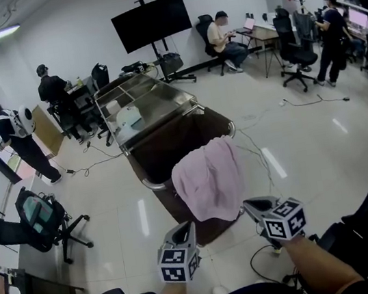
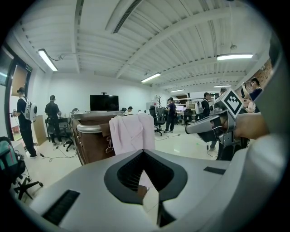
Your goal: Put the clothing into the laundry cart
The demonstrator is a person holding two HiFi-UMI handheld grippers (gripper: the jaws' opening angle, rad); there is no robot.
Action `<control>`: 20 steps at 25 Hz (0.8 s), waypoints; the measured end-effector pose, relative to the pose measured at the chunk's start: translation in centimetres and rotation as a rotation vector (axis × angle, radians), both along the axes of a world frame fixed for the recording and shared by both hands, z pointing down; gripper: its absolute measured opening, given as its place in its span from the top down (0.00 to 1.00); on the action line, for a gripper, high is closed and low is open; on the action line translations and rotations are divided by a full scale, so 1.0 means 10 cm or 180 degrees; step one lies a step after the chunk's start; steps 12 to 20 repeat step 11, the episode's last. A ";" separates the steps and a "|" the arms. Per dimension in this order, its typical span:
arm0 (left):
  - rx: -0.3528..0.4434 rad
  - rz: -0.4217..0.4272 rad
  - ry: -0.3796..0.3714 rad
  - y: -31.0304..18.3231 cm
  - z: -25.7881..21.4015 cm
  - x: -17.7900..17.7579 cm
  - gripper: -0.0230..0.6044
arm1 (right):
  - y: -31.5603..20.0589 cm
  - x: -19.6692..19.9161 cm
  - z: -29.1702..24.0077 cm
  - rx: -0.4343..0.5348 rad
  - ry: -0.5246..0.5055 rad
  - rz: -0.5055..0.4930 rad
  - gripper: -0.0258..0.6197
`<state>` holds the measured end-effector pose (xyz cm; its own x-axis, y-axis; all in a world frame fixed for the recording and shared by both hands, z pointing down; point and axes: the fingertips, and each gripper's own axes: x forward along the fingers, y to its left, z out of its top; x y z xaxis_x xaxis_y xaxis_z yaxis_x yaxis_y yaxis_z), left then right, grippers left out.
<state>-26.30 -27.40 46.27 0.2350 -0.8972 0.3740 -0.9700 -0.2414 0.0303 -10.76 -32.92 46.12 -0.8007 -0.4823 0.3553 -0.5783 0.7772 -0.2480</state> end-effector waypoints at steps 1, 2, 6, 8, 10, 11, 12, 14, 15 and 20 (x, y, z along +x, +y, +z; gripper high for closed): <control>0.0002 0.0001 -0.0001 0.00 0.00 -0.01 0.96 | -0.01 -0.01 0.00 0.0002 0.0001 -0.0004 0.96; 0.0003 0.0000 -0.0001 -0.01 0.00 -0.02 0.96 | -0.02 -0.02 0.00 0.0000 0.0003 -0.0008 0.96; -0.0002 -0.0006 0.0007 -0.01 0.00 -0.03 0.96 | -0.03 -0.04 -0.01 -0.0013 0.0011 -0.0018 0.96; -0.0003 -0.0002 0.0004 -0.02 -0.01 -0.03 0.96 | -0.04 -0.05 -0.02 -0.0011 0.0016 -0.0028 0.96; -0.0002 0.0001 0.0006 -0.03 0.00 -0.02 0.96 | -0.04 -0.05 -0.02 -0.0012 0.0017 -0.0037 0.96; -0.0001 0.0003 0.0008 -0.04 0.00 -0.02 0.96 | -0.04 -0.06 -0.02 -0.0015 0.0017 -0.0041 0.96; -0.0001 0.0003 0.0008 -0.04 0.00 -0.02 0.96 | -0.04 -0.06 -0.02 -0.0015 0.0017 -0.0041 0.96; -0.0001 0.0003 0.0008 -0.04 0.00 -0.02 0.96 | -0.04 -0.06 -0.02 -0.0015 0.0017 -0.0041 0.96; -0.0001 0.0003 0.0008 -0.04 0.00 -0.02 0.96 | -0.04 -0.06 -0.02 -0.0015 0.0017 -0.0041 0.96; -0.0001 0.0003 0.0008 -0.04 0.00 -0.02 0.96 | -0.04 -0.06 -0.02 -0.0015 0.0017 -0.0041 0.96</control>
